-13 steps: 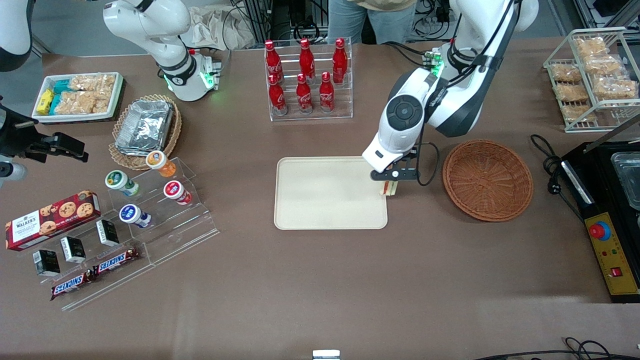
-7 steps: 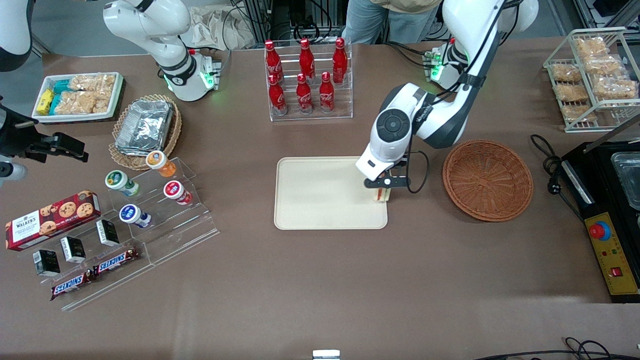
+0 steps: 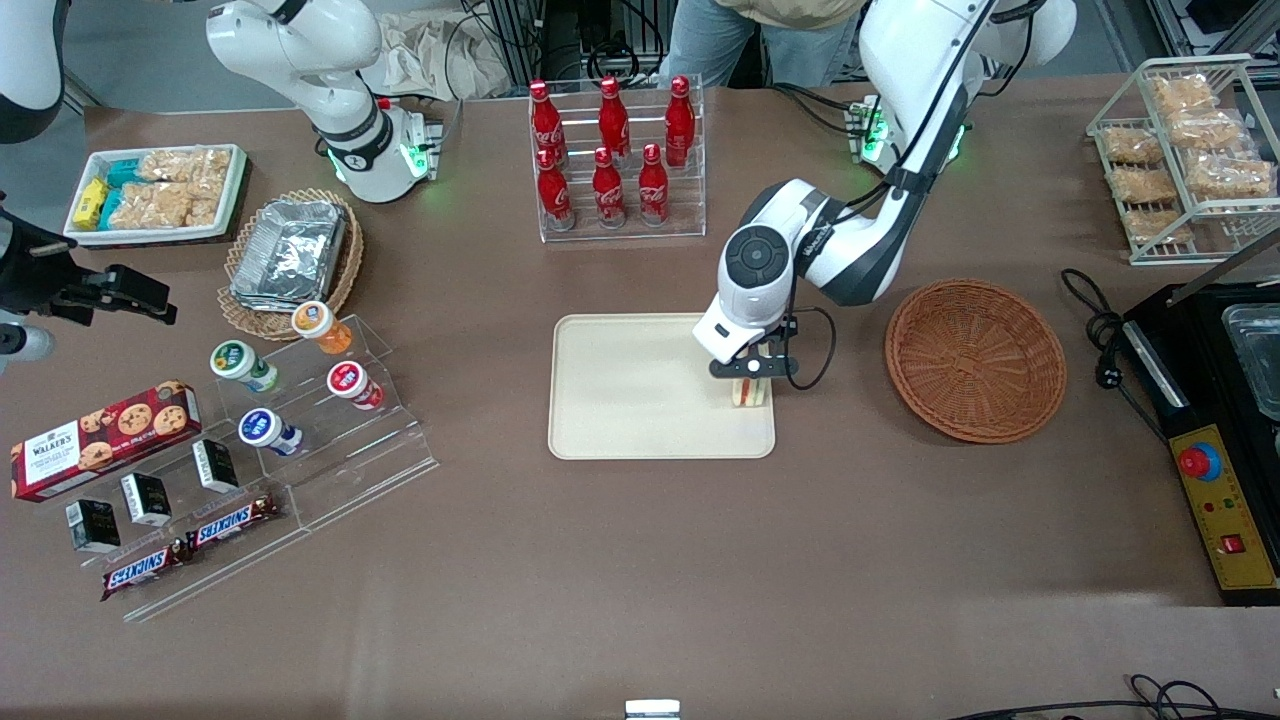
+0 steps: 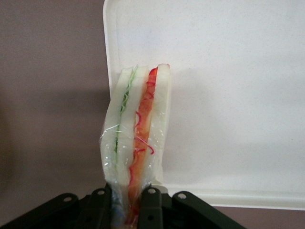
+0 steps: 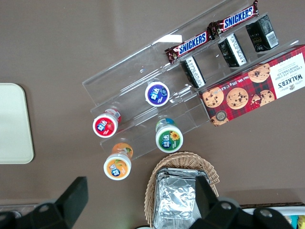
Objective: Place sandwich from basket to tray
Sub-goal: 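Lower the sandwich onto the white tray and open the left gripper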
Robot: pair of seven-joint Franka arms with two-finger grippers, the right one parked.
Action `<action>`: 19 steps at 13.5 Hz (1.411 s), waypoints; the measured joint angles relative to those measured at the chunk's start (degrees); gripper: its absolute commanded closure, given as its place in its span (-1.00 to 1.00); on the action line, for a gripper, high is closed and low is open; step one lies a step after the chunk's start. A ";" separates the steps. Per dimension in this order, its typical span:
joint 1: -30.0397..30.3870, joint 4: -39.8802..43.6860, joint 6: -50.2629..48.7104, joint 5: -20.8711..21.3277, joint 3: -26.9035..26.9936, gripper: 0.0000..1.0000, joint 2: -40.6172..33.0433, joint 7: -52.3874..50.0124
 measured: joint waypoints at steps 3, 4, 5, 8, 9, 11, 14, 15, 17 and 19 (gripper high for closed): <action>0.00 0.00 1.22 0.04 0.10 1.00 0.73 -0.04; 0.00 0.00 1.45 0.04 0.10 1.00 0.91 -0.04; 0.00 0.00 1.56 0.05 0.10 1.00 1.06 -0.04; 0.00 0.00 1.79 0.07 0.10 -1.00 1.20 -0.04; 0.00 0.00 1.83 0.13 0.10 -1.00 1.20 -0.04; -0.03 0.00 1.92 0.83 0.10 -1.00 1.20 -0.16; -0.29 0.01 2.00 1.15 0.09 -1.00 1.20 -0.63; -0.34 0.01 2.00 1.16 0.09 -1.00 1.20 -0.68; -0.36 0.02 2.03 1.19 0.10 -1.00 1.20 -0.78; -0.36 0.12 2.07 1.22 0.10 -1.00 1.20 -0.79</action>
